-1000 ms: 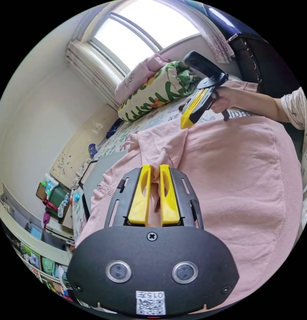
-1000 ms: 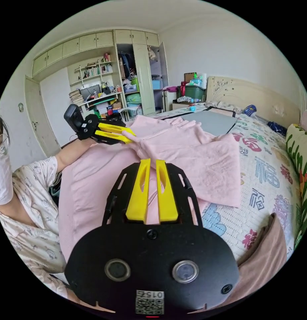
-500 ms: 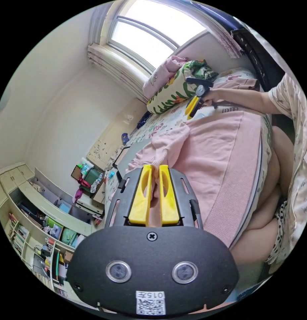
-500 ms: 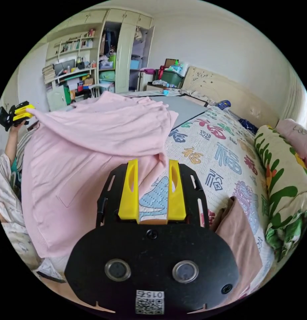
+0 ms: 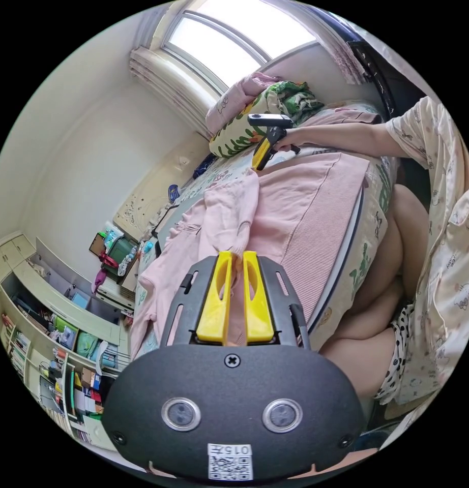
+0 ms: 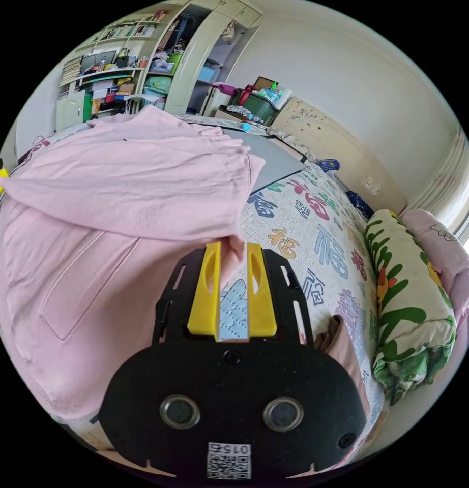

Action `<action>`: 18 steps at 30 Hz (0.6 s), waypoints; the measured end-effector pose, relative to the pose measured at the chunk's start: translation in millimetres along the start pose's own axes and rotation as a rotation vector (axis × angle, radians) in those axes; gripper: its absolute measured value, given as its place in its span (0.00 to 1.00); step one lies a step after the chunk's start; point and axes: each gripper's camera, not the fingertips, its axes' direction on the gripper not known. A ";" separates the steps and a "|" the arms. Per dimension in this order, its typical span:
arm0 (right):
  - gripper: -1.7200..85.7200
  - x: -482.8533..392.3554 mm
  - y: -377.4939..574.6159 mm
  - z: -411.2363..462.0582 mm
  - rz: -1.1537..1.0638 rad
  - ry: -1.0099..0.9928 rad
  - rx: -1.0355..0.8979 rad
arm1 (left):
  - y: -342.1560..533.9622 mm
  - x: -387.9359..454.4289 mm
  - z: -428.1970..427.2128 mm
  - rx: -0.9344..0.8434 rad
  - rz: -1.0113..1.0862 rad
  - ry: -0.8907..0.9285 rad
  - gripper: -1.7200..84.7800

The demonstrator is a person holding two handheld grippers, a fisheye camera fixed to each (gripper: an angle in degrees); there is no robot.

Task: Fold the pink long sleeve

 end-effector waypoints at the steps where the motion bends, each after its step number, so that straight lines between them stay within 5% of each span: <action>1: 0.07 3.1 1.8 5.6 0.027 0.052 -0.009 | -3.5 5.9 -0.2 -0.016 0.006 -0.002 0.04; 9: 0.04 37.3 31.1 15.5 0.087 0.066 -0.033 | -16.6 46.2 8.8 -0.183 0.021 -0.036 0.04; 18: 0.01 105.7 62.1 -3.0 0.260 0.100 0.011 | 26.6 2.3 -43.5 -0.150 -0.429 -0.031 0.04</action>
